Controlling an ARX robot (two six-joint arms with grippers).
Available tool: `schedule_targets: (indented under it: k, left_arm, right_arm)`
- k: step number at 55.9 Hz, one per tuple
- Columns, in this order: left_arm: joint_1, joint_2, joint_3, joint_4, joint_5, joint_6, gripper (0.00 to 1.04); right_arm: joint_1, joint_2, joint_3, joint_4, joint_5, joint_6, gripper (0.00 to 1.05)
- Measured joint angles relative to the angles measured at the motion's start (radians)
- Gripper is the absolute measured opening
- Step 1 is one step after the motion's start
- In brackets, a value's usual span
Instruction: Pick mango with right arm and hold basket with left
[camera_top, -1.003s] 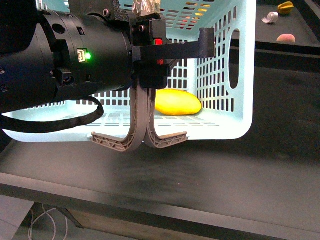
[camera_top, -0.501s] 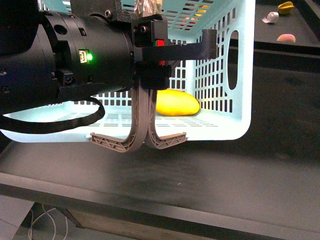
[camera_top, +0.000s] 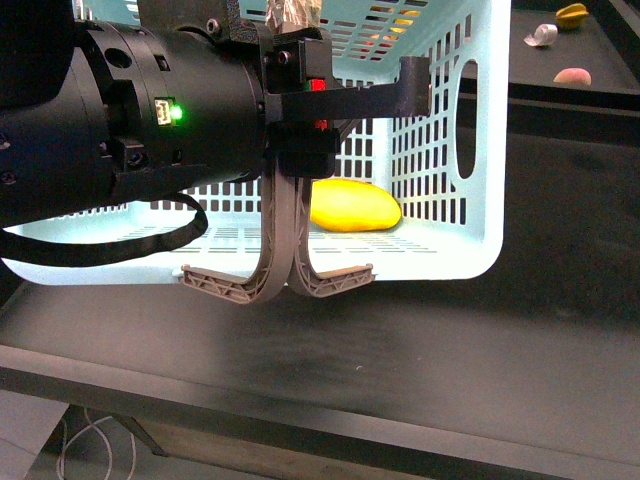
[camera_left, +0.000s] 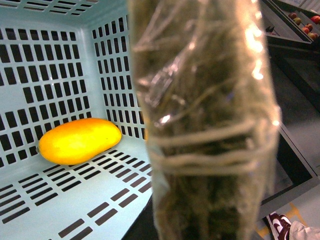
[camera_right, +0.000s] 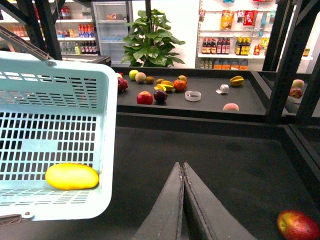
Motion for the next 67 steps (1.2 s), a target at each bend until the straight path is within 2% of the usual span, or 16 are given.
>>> schedule_targets:
  k: [8, 12, 15, 23, 32, 37, 58, 64, 67]
  left_arm:
    - [0.000, 0.000, 0.000, 0.000, 0.000, 0.000, 0.04]
    - [0.000, 0.000, 0.000, 0.000, 0.000, 0.000, 0.04]
    - [0.000, 0.000, 0.000, 0.000, 0.000, 0.000, 0.04]
    - [0.000, 0.000, 0.000, 0.000, 0.000, 0.000, 0.04]
    - [0.000, 0.000, 0.000, 0.000, 0.000, 0.000, 0.04]
    - [0.000, 0.000, 0.000, 0.000, 0.000, 0.000, 0.04]
    - [0.000, 0.000, 0.000, 0.000, 0.000, 0.000, 0.04]
    - [-0.023, 0.014, 0.000, 0.033, -0.177, 0.061, 0.04]
    - [-0.027, 0.025, 0.008, 0.039, -0.206, 0.084, 0.04]
  right_arm:
    - [0.000, 0.000, 0.000, 0.000, 0.000, 0.000, 0.26]
    - [0.000, 0.000, 0.000, 0.000, 0.000, 0.000, 0.42]
    - [0.000, 0.000, 0.000, 0.000, 0.000, 0.000, 0.49]
    - [0.000, 0.000, 0.000, 0.000, 0.000, 0.000, 0.76]
    - [0.000, 0.000, 0.000, 0.000, 0.000, 0.000, 0.98]
    - [0.000, 0.000, 0.000, 0.000, 0.000, 0.000, 0.96]
    - [0.000, 0.000, 0.000, 0.000, 0.000, 0.000, 0.96]
    - [0.000, 0.000, 0.000, 0.000, 0.000, 0.000, 0.96]
    - [0.000, 0.000, 0.000, 0.000, 0.000, 0.000, 0.96]
